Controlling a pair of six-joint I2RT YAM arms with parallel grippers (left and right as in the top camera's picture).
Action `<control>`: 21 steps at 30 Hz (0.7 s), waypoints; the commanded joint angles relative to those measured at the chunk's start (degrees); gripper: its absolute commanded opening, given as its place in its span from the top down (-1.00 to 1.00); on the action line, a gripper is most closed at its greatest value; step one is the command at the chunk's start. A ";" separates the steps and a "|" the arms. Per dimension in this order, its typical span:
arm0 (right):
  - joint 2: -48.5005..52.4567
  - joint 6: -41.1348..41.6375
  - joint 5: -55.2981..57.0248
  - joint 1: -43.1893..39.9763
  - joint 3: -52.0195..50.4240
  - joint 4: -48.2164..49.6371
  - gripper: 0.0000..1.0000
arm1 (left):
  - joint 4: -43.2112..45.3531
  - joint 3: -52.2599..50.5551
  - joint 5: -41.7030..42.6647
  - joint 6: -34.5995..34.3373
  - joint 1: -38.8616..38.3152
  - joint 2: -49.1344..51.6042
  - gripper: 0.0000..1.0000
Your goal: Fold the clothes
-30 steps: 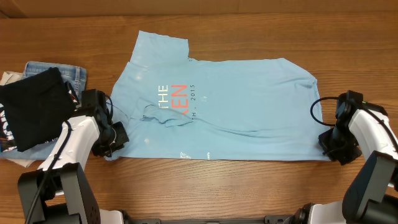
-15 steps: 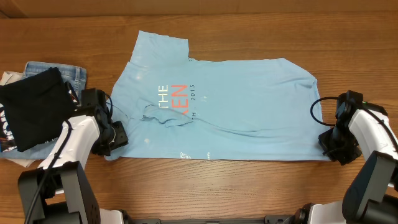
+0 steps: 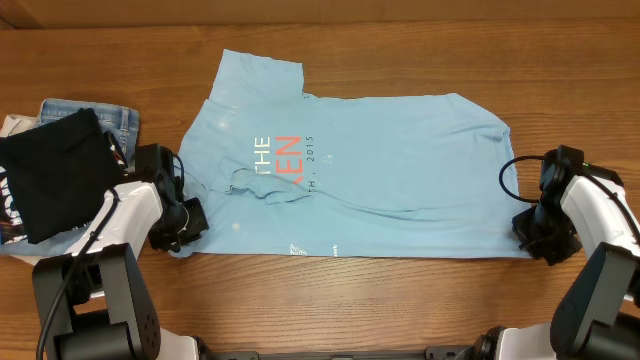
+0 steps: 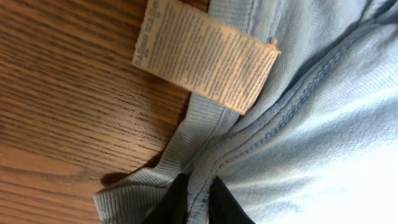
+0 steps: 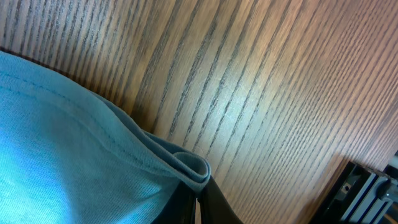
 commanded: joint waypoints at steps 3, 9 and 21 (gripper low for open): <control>-0.98 0.63 1.70 -0.50 -0.09 0.04 0.87 | -1.11 3.78 -2.16 -0.33 -0.26 0.37 0.84; -0.98 0.63 1.97 -0.50 -0.09 0.07 0.86 | -0.81 5.14 -10.29 -5.05 -0.26 0.37 0.92; -0.98 0.90 2.99 -0.50 -0.09 0.00 0.86 | -4.55 5.11 -12.17 -7.50 -0.42 0.42 0.91</control>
